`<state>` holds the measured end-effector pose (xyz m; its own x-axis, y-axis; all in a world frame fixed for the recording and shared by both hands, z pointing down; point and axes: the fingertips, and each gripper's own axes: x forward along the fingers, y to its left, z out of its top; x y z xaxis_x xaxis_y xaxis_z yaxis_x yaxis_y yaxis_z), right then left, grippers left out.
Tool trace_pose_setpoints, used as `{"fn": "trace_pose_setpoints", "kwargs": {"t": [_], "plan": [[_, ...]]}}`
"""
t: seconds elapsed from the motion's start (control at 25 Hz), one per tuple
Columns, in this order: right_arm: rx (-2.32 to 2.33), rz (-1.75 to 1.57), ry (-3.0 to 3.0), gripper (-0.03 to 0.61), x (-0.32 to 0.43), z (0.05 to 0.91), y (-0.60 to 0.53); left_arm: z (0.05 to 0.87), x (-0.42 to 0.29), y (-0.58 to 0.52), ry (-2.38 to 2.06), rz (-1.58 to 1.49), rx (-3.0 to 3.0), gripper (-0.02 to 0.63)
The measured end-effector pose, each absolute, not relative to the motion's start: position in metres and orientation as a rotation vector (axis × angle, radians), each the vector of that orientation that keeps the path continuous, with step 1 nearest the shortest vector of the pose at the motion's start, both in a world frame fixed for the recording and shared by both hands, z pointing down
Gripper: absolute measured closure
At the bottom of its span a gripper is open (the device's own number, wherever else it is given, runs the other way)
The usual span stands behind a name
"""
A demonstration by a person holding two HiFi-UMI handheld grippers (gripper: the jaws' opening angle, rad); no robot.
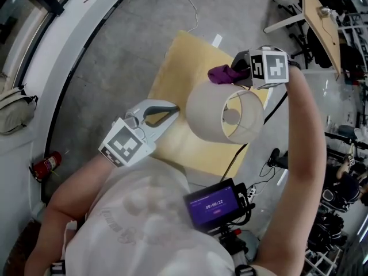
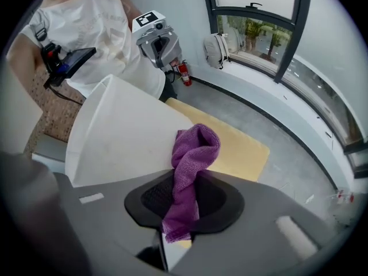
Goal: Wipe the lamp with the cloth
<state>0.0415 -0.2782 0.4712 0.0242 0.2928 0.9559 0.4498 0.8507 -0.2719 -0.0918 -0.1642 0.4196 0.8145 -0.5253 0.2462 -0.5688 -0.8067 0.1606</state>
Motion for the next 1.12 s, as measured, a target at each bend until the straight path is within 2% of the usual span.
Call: {"fn": "trace_pose_setpoints", "kwargs": {"t": [0.4,1.12], "plan": [[-0.448,0.095,-1.717,0.483,0.058,0.508,-0.291,0.430,-0.105,-0.156,-0.874,0.338,2.753,0.614],[-0.219,0.342,-2.120,0.483,0.089,0.387,-0.247,0.412,-0.080,-0.135,-0.723,0.303,2.858,0.614]]}}
